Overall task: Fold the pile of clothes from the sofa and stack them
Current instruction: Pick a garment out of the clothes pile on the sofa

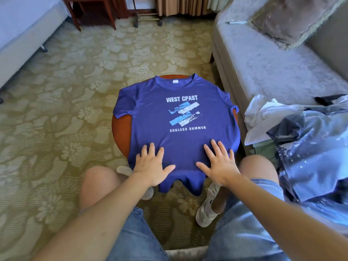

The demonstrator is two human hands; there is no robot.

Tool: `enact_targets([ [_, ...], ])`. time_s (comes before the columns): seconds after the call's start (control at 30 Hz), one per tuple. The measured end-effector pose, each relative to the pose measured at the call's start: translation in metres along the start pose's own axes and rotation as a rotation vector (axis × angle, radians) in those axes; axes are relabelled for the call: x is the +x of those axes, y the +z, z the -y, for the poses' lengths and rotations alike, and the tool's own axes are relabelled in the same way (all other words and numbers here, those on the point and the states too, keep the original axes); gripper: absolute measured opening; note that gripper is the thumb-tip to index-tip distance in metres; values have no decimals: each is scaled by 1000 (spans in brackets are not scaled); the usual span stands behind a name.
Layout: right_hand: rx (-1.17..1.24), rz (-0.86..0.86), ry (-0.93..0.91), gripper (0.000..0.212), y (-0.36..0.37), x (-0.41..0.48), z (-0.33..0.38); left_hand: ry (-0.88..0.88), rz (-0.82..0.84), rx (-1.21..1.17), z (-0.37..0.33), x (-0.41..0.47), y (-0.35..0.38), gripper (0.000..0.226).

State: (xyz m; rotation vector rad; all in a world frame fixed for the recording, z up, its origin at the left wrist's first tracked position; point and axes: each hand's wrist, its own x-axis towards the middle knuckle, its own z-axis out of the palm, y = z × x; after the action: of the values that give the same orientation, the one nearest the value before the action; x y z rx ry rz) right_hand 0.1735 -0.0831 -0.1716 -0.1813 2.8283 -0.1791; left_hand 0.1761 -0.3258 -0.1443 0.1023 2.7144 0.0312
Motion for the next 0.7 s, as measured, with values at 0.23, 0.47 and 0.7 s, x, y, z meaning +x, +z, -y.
enact_targets([
  [0.23, 11, -110, -20, 75, -36, 10, 17, -19, -246, -27, -1, 9, -23, 66],
  [0.47, -6, 49, -20, 74, -57, 84, 49, -39, -61, -110, 18, 62, -39, 69],
  [0.7, 33, -71, -29, 68, -15, 111, 56, -51, -103, -130, 25, 82, -8, 66],
])
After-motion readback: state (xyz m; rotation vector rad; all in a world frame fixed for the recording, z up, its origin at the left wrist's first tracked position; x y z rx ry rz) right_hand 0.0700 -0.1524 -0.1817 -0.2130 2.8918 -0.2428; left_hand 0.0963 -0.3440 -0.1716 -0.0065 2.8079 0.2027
